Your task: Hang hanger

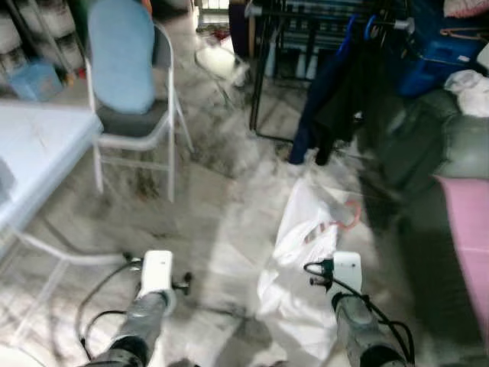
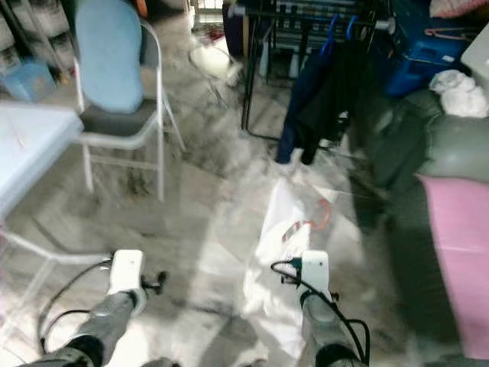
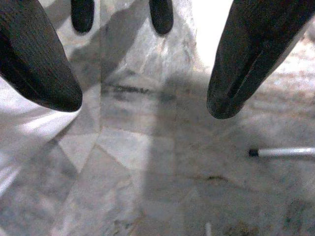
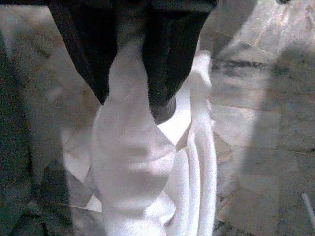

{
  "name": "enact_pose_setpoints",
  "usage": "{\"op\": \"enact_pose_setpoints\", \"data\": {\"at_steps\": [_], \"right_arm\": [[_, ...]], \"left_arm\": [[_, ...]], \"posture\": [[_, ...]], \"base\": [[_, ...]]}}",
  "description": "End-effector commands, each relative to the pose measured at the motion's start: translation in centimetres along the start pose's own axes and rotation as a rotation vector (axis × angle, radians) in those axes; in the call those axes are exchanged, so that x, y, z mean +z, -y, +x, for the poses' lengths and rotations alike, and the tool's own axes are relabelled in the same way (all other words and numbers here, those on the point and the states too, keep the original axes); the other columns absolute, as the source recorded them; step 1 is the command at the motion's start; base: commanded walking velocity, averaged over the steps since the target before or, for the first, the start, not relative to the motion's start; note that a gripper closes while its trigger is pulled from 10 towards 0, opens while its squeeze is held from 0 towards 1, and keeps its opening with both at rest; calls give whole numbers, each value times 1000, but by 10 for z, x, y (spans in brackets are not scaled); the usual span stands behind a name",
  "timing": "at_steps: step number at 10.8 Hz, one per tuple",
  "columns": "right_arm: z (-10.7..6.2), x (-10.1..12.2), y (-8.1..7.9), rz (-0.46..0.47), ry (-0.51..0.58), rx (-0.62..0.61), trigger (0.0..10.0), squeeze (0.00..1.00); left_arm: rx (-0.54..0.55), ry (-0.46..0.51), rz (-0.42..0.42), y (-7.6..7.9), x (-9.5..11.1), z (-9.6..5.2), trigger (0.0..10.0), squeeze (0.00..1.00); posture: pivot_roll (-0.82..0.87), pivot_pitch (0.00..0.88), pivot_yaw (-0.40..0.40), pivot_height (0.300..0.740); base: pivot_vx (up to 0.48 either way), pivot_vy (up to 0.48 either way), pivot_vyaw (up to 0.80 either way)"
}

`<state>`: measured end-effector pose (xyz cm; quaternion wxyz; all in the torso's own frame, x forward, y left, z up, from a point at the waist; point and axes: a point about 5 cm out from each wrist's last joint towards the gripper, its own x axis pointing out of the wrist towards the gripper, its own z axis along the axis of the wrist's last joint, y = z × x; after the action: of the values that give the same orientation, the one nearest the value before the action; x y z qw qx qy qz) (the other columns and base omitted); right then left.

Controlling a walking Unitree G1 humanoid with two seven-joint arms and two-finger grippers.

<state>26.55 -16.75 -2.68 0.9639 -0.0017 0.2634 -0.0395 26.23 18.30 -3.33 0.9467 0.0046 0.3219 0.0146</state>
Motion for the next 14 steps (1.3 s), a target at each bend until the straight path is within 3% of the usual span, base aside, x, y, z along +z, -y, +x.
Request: {"op": "enact_pose_setpoints", "data": {"at_steps": [1,5,8,14], "right_arm": [[2,5,-6,-3,17,18,10000,0],[2,1,-13,-100,-28,89,10000,0],[2,-1,-9,-123,-52,93,10000,0],[-1,-8,-6,-115,-68,68,10000,0]], "left_arm": [[44,-5,9,-8,-1,-1,10000,0],[156,9,-14,-28,4,-2,10000,0],[144,33,-10,-25,9,-1,10000,0],[82,-43,80,-15,-10,-4,10000,0]], "posture": [[-81,41,-42,740],[-38,0,-83,740],[-18,0,-92,740],[-51,0,-53,740]], "base": [[0,0,0],[0,0,0],[82,0,0],[94,0,0]]}}
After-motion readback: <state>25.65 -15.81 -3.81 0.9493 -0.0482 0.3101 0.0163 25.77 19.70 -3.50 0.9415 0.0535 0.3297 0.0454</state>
